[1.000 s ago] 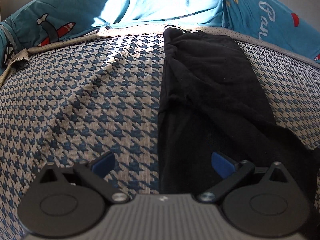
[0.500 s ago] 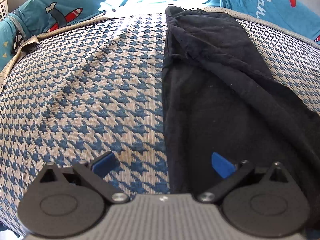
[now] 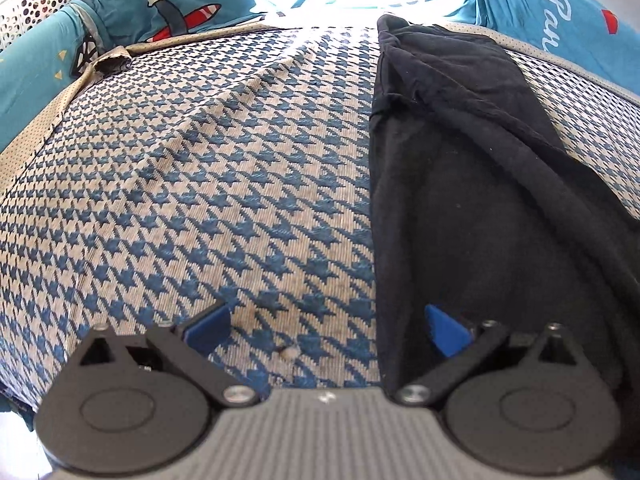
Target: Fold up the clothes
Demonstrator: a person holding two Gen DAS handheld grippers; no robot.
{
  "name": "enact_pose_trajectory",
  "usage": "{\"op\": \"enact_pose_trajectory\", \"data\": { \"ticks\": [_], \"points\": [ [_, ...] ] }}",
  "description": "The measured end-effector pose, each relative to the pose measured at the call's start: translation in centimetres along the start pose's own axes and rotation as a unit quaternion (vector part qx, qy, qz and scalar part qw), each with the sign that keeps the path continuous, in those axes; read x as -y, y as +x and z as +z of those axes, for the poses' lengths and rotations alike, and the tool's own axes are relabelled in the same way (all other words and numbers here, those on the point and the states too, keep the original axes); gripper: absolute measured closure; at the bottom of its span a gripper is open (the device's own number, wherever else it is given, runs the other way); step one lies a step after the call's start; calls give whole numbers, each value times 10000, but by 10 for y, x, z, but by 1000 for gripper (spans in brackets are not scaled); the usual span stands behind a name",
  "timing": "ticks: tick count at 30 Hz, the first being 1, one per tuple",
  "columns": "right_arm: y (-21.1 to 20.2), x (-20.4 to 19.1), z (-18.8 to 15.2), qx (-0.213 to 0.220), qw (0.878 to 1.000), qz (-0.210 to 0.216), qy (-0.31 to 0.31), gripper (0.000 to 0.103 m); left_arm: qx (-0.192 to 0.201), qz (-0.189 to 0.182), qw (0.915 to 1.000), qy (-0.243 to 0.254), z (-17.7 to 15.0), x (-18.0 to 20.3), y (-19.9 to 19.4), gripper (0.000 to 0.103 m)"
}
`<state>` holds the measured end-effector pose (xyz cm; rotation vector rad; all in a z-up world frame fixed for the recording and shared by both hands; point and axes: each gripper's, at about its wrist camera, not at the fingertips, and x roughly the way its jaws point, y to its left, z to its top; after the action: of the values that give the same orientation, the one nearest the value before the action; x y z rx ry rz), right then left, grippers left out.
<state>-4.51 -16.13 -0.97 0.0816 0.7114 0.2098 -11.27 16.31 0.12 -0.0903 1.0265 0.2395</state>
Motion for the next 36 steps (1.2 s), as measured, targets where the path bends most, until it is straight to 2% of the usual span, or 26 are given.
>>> {"op": "enact_pose_trajectory", "data": {
  "ticks": [3,5,8,12,14,18,23,27,30,36],
  "points": [
    [1,-1,0,42,9999,-12,-104,71,279,130,9994,-156,0,-2,-7,0],
    [2,-2,0,80,9999,20,-137,85,401,13,9986,-351,1,-5,-11,0],
    [-2,-3,1,120,9997,153,-116,95,469,-136,9970,-601,1,-7,-15,0],
    [-15,-5,4,226,9990,381,21,96,422,-34,9970,-646,-3,-4,-14,0],
    [-29,-11,8,362,9969,702,-12,96,357,69,9972,-657,-4,-4,-12,0],
    [-55,-33,16,551,9883,1399,-243,96,209,6,9967,-781,-6,-7,-10,0],
    [-79,-67,17,618,9740,2135,-446,96,196,-240,9958,-860,-8,-7,-13,0],
    [-96,-106,10,577,9576,2697,-830,96,267,-659,9919,-1051,-11,-14,-22,0],
    [-105,-131,3,495,9446,3073,-1041,96,292,-1116,9849,-1292,-14,-24,-28,0],
    [-108,-163,-9,387,9284,3431,-1376,96,370,-1117,9756,-1856,-21,-54,-35,0]
  ]
}}
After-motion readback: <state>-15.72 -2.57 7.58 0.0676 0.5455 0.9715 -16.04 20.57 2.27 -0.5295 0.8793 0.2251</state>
